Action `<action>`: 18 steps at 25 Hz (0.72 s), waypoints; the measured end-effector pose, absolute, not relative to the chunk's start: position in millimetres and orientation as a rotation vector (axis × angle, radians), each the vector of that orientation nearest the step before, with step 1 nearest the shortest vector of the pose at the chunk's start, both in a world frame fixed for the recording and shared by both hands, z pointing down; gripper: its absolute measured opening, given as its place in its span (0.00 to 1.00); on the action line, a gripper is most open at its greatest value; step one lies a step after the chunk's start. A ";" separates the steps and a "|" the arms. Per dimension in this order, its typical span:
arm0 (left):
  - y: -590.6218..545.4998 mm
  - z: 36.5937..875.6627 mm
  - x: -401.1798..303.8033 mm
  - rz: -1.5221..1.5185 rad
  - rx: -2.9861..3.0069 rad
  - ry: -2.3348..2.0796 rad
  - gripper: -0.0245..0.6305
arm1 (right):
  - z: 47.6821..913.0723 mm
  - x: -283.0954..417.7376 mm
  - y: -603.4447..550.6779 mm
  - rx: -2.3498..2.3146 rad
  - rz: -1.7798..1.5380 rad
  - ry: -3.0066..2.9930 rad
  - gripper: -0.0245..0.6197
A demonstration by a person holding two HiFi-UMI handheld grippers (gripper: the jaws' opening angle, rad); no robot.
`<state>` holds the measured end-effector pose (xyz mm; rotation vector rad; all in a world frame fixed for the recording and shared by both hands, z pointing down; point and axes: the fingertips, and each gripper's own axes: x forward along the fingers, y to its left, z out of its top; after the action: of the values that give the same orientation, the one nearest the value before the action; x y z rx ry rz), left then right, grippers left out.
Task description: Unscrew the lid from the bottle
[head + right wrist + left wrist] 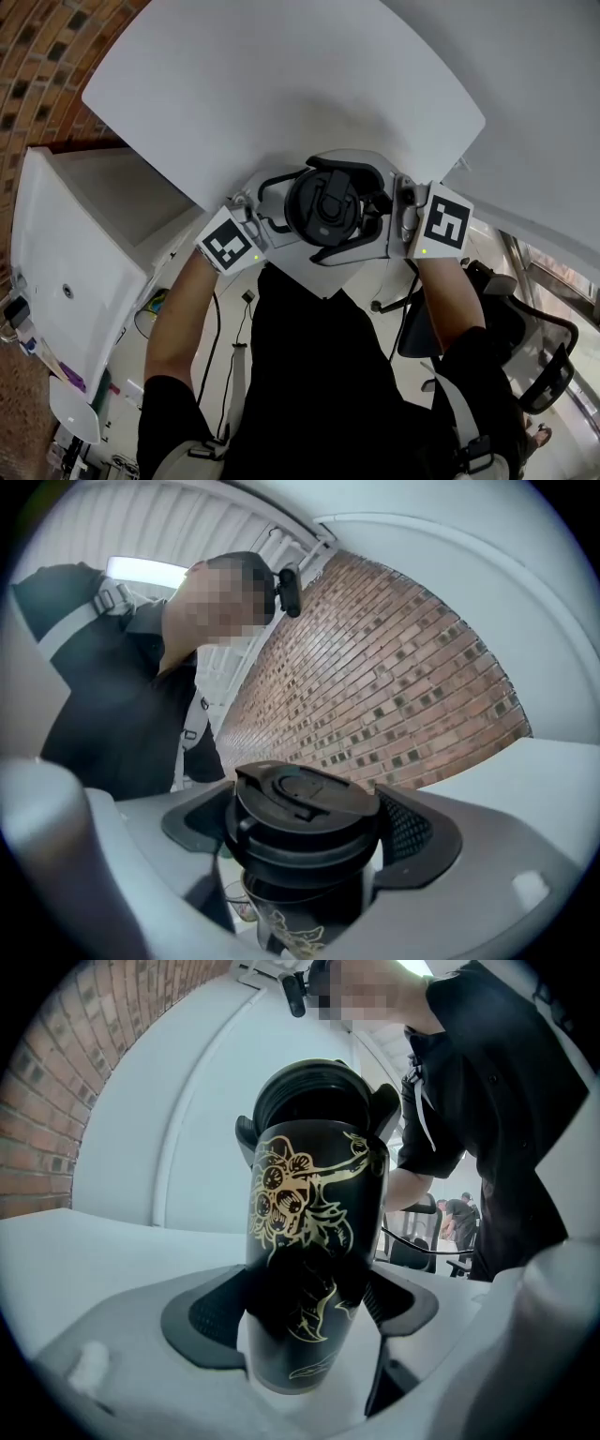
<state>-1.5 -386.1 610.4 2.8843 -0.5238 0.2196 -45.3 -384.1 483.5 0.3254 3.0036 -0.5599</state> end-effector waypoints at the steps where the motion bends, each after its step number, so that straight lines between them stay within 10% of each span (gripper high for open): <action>1: -386.5 610.1 -0.5 0.217 2.884 -0.527 0.64 | 478.2 -43.1 -386.6 0.309 -0.589 2.973 0.75; 18: -390.1 611.8 -4.2 0.307 2.917 -0.683 0.66 | 436.2 -11.1 -399.3 0.019 -0.757 2.782 0.75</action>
<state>-4.2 -390.1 611.8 2.9170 -0.6831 0.3075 -11.1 -399.3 436.2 0.0190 2.7822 -0.7569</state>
